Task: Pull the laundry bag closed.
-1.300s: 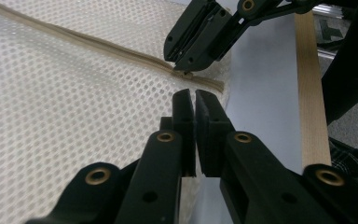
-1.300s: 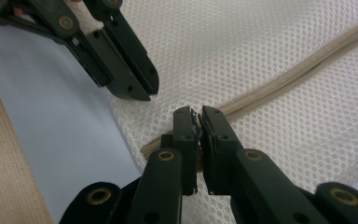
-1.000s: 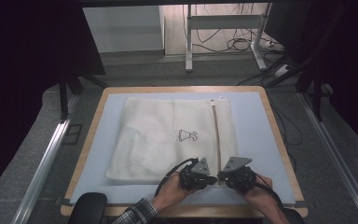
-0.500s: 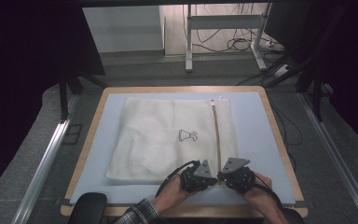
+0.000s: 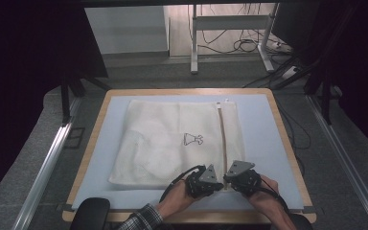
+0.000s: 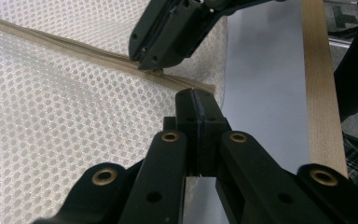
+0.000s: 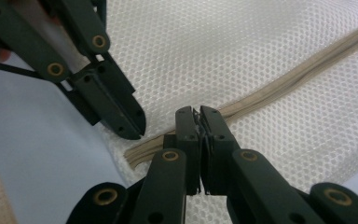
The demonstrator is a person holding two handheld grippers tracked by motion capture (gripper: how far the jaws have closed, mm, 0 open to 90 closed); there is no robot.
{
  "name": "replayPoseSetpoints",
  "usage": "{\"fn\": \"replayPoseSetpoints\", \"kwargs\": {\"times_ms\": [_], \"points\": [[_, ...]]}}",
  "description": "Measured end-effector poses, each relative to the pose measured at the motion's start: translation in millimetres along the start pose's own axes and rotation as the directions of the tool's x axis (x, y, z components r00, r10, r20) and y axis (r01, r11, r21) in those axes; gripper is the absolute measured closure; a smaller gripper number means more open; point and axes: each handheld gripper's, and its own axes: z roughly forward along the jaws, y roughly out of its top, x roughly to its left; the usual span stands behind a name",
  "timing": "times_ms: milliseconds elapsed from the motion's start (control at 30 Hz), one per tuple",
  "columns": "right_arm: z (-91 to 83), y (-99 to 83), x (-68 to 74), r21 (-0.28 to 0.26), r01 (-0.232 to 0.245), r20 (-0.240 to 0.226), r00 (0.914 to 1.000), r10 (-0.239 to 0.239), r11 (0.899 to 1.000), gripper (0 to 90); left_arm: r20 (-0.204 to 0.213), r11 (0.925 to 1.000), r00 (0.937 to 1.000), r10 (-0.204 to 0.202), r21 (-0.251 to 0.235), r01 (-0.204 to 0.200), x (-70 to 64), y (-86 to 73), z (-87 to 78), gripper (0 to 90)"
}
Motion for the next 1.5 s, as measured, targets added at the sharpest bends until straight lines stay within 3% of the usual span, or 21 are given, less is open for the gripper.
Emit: {"fn": "replayPoseSetpoints", "kwargs": {"times_ms": [1500], "points": [[14.1,8.4,-24.5,-0.01,-0.032,0.039,0.9987,0.032,0.999,86.1,0.018,0.9997,0.9996,-0.023,-0.008,0.023,2.3,-0.8,-0.2,90.0]]}}
